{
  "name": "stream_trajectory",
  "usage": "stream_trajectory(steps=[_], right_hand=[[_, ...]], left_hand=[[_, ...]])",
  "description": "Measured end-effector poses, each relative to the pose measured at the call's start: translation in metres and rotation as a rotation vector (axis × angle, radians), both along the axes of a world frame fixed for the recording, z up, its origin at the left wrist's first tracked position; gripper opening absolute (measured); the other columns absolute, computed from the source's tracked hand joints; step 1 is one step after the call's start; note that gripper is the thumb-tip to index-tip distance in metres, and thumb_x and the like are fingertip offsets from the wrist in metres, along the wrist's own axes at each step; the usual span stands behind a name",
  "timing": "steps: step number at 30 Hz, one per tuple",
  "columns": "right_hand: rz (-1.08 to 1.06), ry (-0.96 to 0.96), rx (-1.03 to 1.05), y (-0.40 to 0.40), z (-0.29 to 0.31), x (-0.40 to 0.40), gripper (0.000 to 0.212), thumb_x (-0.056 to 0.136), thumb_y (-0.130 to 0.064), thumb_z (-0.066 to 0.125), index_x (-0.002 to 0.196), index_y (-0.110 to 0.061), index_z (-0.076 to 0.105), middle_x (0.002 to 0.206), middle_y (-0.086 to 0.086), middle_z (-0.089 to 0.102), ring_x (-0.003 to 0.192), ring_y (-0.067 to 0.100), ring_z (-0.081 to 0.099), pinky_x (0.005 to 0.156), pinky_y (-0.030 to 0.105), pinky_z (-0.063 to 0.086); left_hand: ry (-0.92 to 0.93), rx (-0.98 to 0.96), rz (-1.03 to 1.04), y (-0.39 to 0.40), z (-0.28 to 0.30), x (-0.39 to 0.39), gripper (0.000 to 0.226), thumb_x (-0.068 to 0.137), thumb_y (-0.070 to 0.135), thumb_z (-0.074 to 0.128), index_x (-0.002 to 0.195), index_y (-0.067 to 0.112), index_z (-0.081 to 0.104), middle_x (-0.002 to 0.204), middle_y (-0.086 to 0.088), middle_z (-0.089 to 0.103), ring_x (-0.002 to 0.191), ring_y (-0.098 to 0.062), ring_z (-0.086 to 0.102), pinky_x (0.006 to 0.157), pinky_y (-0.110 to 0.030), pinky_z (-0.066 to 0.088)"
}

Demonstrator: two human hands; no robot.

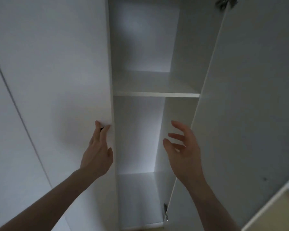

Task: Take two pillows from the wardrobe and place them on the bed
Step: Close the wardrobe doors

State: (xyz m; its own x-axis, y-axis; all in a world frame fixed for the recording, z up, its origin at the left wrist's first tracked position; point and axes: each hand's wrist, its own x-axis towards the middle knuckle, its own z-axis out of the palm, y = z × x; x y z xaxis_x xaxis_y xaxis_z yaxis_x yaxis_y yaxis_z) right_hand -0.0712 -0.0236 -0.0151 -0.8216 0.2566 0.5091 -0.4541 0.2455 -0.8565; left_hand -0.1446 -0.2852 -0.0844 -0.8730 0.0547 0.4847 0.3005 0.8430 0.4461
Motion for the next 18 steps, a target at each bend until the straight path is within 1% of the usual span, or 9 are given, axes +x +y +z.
stream_trajectory(steps=[2, 4, 7, 10, 12, 14, 16, 18], right_hand=[[-0.098, 0.097, -0.032, 0.014, 0.017, 0.006, 0.053, 0.089, -0.002, 0.070, 0.132, -0.032, 0.059, 0.127, -0.021, 0.059, 0.115, 0.007, 0.065, 0.083, 0.025, 0.058], [-0.220, 0.218, -0.020, 0.029, 0.035, 0.015, 0.057, 0.087, 0.002, 0.069, 0.136, -0.024, 0.056, 0.133, -0.012, 0.056, 0.119, 0.012, 0.062, 0.088, 0.033, 0.059], [-0.361, 0.413, -0.002, 0.041, 0.053, 0.026, 0.062, 0.084, 0.009, 0.067, 0.139, -0.016, 0.053, 0.146, -0.002, 0.049, 0.128, 0.021, 0.057, 0.098, 0.042, 0.055], [-0.522, 0.565, 0.000, 0.055, 0.069, 0.043, 0.063, 0.081, 0.014, 0.066, 0.139, -0.008, 0.053, 0.150, 0.006, 0.046, 0.139, 0.023, 0.048, 0.107, 0.052, 0.047], [-0.598, 0.623, 0.017, 0.063, 0.078, 0.055, 0.063, 0.081, 0.016, 0.065, 0.139, -0.004, 0.051, 0.151, 0.010, 0.044, 0.145, 0.023, 0.042, 0.116, 0.053, 0.040], [-0.679, 0.671, 0.051, 0.068, 0.086, 0.066, 0.063, 0.080, 0.018, 0.064, 0.139, 0.002, 0.049, 0.152, 0.016, 0.042, 0.148, 0.024, 0.037, 0.122, 0.046, 0.033], [-0.765, 0.697, 0.075, 0.074, 0.092, 0.074, 0.063, 0.079, 0.019, 0.064, 0.139, 0.004, 0.049, 0.152, 0.019, 0.039, 0.148, 0.023, 0.036, 0.123, 0.039, 0.029], [-0.829, 0.687, 0.062, 0.080, 0.095, 0.077, 0.066, 0.078, 0.018, 0.064, 0.141, 0.002, 0.048, 0.156, 0.019, 0.034, 0.149, 0.018, 0.033, 0.123, 0.036, 0.028]], left_hand=[[-0.028, -0.006, -0.001, 0.007, 0.001, -0.009, 0.092, 0.090, 0.008, 0.064, 0.159, 0.017, 0.005, 0.168, -0.009, -0.014, 0.152, -0.040, 0.020, 0.111, -0.047, 0.043], [-0.063, -0.022, -0.005, 0.013, 0.006, -0.017, 0.098, 0.087, 0.009, 0.066, 0.160, 0.018, 0.000, 0.168, -0.008, -0.016, 0.149, -0.044, 0.026, 0.107, -0.052, 0.046], [-0.131, -0.059, 0.053, 0.007, 0.012, -0.028, 0.096, 0.083, 0.008, 0.065, 0.158, 0.023, 0.007, 0.168, -0.003, -0.013, 0.139, -0.048, 0.040, 0.094, -0.055, 0.050], [-0.140, -0.134, 0.054, 0.006, 0.016, -0.037, 0.091, 0.080, 0.009, 0.066, 0.154, 0.022, 0.015, 0.167, -0.005, -0.004, 0.137, -0.048, 0.042, 0.091, -0.056, 0.051], [-0.147, -0.180, 0.066, 0.008, 0.020, -0.041, 0.089, 0.081, 0.012, 0.067, 0.154, 0.022, 0.016, 0.167, -0.006, -0.003, 0.140, -0.047, 0.039, 0.093, -0.057, 0.049], [-0.159, -0.199, 0.082, 0.008, 0.022, -0.047, 0.089, 0.083, 0.016, 0.068, 0.155, 0.022, 0.016, 0.166, -0.006, -0.003, 0.141, -0.046, 0.037, 0.095, -0.059, 0.048], [-0.163, -0.214, 0.087, 0.008, 0.023, -0.054, 0.090, 0.082, 0.020, 0.071, 0.154, 0.023, 0.017, 0.165, -0.005, -0.003, 0.139, -0.047, 0.038, 0.095, -0.060, 0.049], [-0.167, -0.209, 0.091, 0.001, 0.021, -0.062, 0.093, 0.079, 0.022, 0.074, 0.153, 0.024, 0.018, 0.164, -0.006, -0.002, 0.136, -0.049, 0.041, 0.096, -0.062, 0.048]])
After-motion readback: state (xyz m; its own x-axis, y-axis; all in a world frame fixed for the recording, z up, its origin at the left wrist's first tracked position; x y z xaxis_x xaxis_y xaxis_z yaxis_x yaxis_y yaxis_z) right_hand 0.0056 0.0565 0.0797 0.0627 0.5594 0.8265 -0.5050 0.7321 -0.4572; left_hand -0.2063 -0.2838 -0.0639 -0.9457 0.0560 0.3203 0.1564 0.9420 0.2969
